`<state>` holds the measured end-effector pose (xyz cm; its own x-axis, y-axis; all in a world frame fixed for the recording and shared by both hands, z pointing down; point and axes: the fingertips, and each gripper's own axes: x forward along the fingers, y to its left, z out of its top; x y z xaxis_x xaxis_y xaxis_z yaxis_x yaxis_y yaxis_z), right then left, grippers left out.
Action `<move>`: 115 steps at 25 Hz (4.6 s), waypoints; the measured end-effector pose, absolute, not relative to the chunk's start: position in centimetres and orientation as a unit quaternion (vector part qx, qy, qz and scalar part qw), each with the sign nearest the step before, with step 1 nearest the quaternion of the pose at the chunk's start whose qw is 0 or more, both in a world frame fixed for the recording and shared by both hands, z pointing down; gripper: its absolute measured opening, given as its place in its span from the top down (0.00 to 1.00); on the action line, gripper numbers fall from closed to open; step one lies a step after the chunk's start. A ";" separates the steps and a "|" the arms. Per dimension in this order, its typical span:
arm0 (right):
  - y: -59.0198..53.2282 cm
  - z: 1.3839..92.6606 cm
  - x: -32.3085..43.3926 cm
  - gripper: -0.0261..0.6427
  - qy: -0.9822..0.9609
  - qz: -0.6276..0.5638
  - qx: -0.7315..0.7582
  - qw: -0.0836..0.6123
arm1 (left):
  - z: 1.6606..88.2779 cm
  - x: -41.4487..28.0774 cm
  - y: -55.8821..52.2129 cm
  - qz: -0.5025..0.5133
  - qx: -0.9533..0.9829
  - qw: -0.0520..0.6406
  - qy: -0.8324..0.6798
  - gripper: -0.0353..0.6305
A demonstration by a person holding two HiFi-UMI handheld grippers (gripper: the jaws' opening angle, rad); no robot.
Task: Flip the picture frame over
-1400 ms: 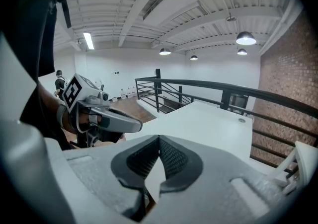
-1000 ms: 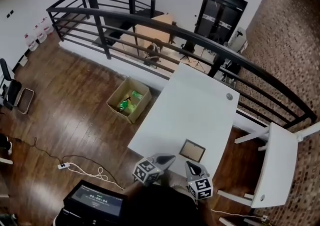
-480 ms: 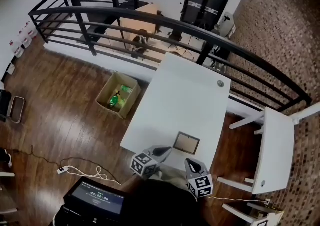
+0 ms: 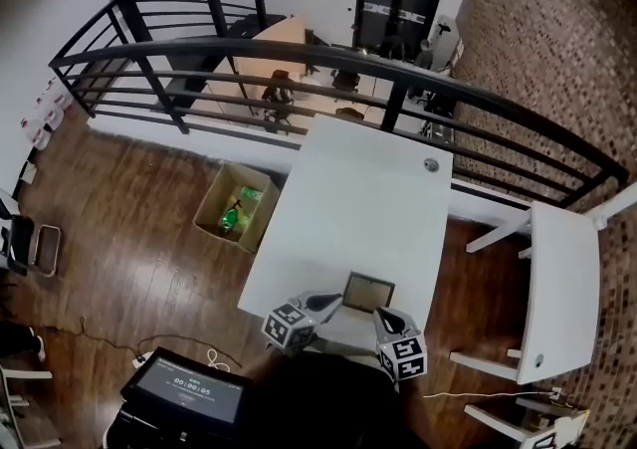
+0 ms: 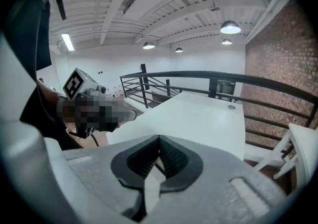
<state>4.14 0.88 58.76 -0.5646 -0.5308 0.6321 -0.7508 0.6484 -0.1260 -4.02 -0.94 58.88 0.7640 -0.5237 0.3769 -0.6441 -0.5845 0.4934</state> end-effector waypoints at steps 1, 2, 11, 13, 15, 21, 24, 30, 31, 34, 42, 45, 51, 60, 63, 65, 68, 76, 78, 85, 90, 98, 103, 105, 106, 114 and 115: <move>0.6 58.9 4.8 0.97 -0.861 0.197 0.374 0.282 | 58.9 -3.5 -1.2 0.101 0.887 0.313 -0.326 0.92; 0.3 59.1 5.4 0.97 -0.859 0.201 0.378 0.281 | 59.0 -2.9 -1.5 0.106 0.888 0.311 -0.322 0.93; -0.3 61.8 8.7 0.97 -0.839 0.239 0.391 0.293 | 61.2 -0.3 -2.6 0.181 0.900 0.292 -0.269 0.92; -0.2 62.7 9.1 0.97 -0.836 0.248 0.388 0.300 | 62.1 0.0 -2.5 0.193 0.897 0.298 -0.264 0.92; -0.1 63.6 9.4 0.97 -0.832 0.254 0.385 0.309 | 63.1 0.0 -2.4 0.200 0.892 0.309 -0.263 0.92; 0.3 66.4 10.6 0.97 -0.809 0.279 0.385 0.345 | 66.0 0.4 -1.9 0.233 0.879 0.328 -0.254 0.92; -0.3 68.4 10.7 0.92 -0.804 0.296 0.376 0.352 | 68.0 0.5 -2.4 0.251 0.874 0.336 -0.246 0.88; 0.9 69.8 10.8 0.88 -0.793 0.318 0.359 0.377 | 69.7 0.2 -1.2 0.292 0.863 0.338 -0.235 0.82; 0.8 70.4 10.8 0.87 -0.791 0.322 0.354 0.382 | 70.2 0.1 -1.3 0.298 0.861 0.339 -0.233 0.81; 1.1 72.0 10.9 0.83 -0.783 0.333 0.340 0.400 | 71.6 0.2 -1.0 0.314 0.855 0.345 -0.226 0.79; 2.7 74.2 11.4 0.77 -0.766 0.353 0.317 0.432 | 73.7 -0.4 0.6 0.356 0.837 0.353 -0.219 0.71; 3.3 74.8 11.3 0.76 -0.762 0.359 0.307 0.443 | 74.2 -0.7 0.9 0.367 0.830 0.361 -0.218 0.69; 3.6 75.4 11.1 0.76 -0.761 0.358 0.293 0.455 | 75.0 -0.6 1.4 0.385 0.822 0.365 -0.207 0.69; 4.0 75.7 11.0 0.76 -0.757 0.360 0.279 0.468 | 76.0 -0.6 2.1 0.407 0.809 0.374 -0.200 0.69; 4.0 75.8 10.9 0.76 -0.757 0.360 0.277 0.470 | 76.2 -0.7 2.2 0.411 0.806 0.377 -0.198 0.69; 4.0 75.8 10.7 0.76 -0.757 0.361 0.275 0.470 | 76.3 -0.7 2.1 0.413 0.805 0.377 -0.200 0.69; 3.9 75.8 10.7 0.76 -0.757 0.361 0.273 0.471 | 76.4 -0.4 2.1 0.411 0.805 0.380 -0.199 0.70; 3.6 76.4 10.9 0.76 -0.754 0.365 0.274 0.472 | 76.6 -0.3 1.9 0.416 0.801 0.379 -0.201 0.70; 3.6 76.2 10.8 0.76 -0.754 0.366 0.275 0.470 | 76.6 -0.2 1.9 0.414 0.802 0.380 -0.202 0.70; 3.5 76.3 10.4 0.74 -0.755 0.381 0.277 0.456 | 76.7 -0.6 2.1 0.418 0.801 0.380 -0.199 0.70; 3.5 76.2 10.1 0.74 -0.756 0.381 0.276 0.454 | 76.5 -0.9 1.9 0.413 0.803 0.379 -0.200 0.70; 2.4 75.1 10.1 0.74 -0.767 0.366 0.291 0.438 | 75.3 -0.7 1.3 0.394 0.814 0.376 -0.201 0.70; 3.2 73.7 10.4 0.74 -0.773 0.353 0.299 0.434 | 73.9 -0.4 2.2 0.379 0.822 0.371 -0.209 0.70; 3.5 73.3 10.3 0.74 -0.775 0.349 0.301 0.433 | 73.4 -0.6 2.3 0.372 0.823 0.371 -0.214 0.70; 3.6 73.1 10.1 0.74 -0.775 0.347 0.302 0.433 | 73.2 -0.8 2.3 0.370 0.824 0.370 -0.216 0.70; 4.0 72.2 9.4 0.74 -0.780 0.335 0.308 0.430 | 72.1 -1.5 2.8 0.359 0.828 0.370 -0.219 0.70; 4.4 71.8 9.4 0.74 -0.780 0.331 0.310 0.431 | 71.6 -1.7 3.2 0.357 0.830 0.369 -0.218 0.70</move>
